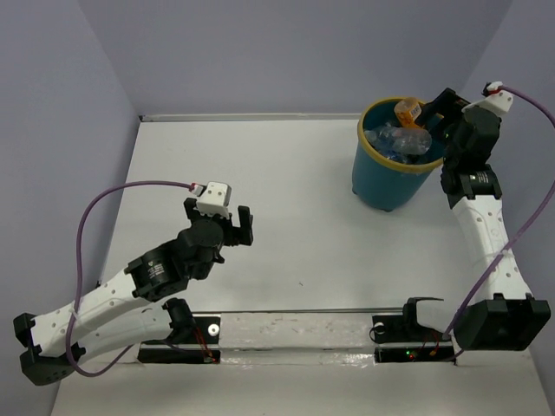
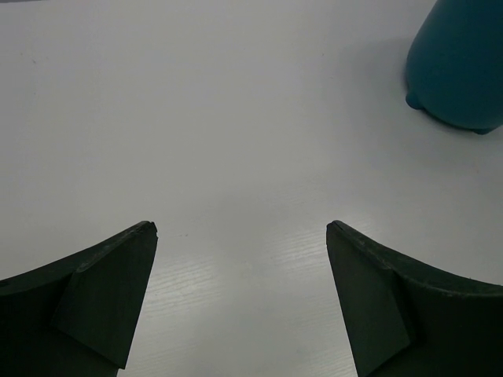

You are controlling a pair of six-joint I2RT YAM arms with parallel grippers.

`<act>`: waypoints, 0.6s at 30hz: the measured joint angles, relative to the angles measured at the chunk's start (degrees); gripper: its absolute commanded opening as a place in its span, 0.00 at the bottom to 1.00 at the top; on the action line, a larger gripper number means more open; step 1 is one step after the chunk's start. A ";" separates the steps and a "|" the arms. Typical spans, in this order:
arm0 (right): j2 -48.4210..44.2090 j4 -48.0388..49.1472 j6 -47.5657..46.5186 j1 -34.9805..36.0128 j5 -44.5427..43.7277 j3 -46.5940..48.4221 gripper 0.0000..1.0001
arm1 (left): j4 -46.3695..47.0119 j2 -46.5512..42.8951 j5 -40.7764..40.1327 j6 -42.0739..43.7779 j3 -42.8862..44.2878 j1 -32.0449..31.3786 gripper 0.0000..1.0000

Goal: Put the plastic bottles in the bin

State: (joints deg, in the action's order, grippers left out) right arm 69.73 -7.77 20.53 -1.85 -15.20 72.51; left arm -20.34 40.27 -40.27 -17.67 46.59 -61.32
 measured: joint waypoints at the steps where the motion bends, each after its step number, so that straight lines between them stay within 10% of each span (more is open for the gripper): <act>1: -1.22 0.20 -0.48 0.00 -0.48 0.74 1.00 | 0.07 -0.17 0.09 0.02 0.00 0.50 0.99; 7: -10.56 1.57 0.31 0.00 4.46 -1.84 0.96 | 2.12 -2.16 2.89 0.02 0.02 5.66 0.99; 18: -32.76 5.18 8.70 -0.02 42.95 -19.10 1.00 | 6.23 -3.10 9.46 0.04 2.19 8.46 0.99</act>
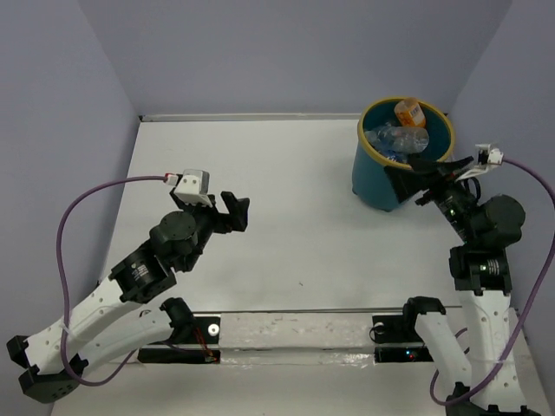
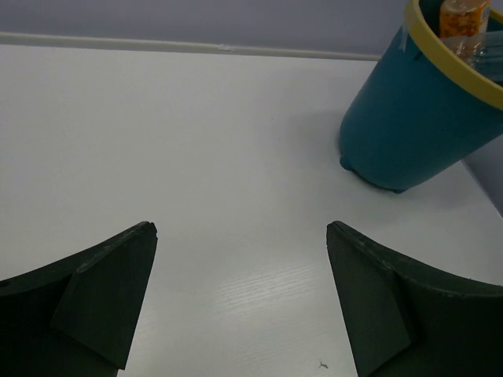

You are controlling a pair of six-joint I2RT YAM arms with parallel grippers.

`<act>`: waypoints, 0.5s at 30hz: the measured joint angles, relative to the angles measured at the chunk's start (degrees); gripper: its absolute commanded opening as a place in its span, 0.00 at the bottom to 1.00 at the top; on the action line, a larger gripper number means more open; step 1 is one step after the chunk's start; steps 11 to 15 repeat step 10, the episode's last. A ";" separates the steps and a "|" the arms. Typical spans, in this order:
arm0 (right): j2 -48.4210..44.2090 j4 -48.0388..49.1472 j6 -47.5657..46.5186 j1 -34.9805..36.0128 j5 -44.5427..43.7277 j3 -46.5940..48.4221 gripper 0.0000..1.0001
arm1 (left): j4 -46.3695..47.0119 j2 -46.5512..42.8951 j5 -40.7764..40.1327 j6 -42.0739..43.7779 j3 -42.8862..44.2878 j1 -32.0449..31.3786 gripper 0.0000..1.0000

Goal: Put the plastic bottles in the bin

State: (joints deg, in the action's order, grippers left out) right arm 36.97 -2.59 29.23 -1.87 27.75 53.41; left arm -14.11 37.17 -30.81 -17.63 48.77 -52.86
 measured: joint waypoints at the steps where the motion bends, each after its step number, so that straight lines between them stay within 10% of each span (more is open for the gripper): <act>1: -2.49 0.83 0.98 0.00 3.48 -2.21 1.00 | 0.63 -0.46 0.52 -0.02 0.24 0.00 0.99; 15: -23.26 3.06 5.22 0.00 16.35 -11.98 1.00 | 5.90 -6.03 3.30 -0.55 0.68 0.00 0.99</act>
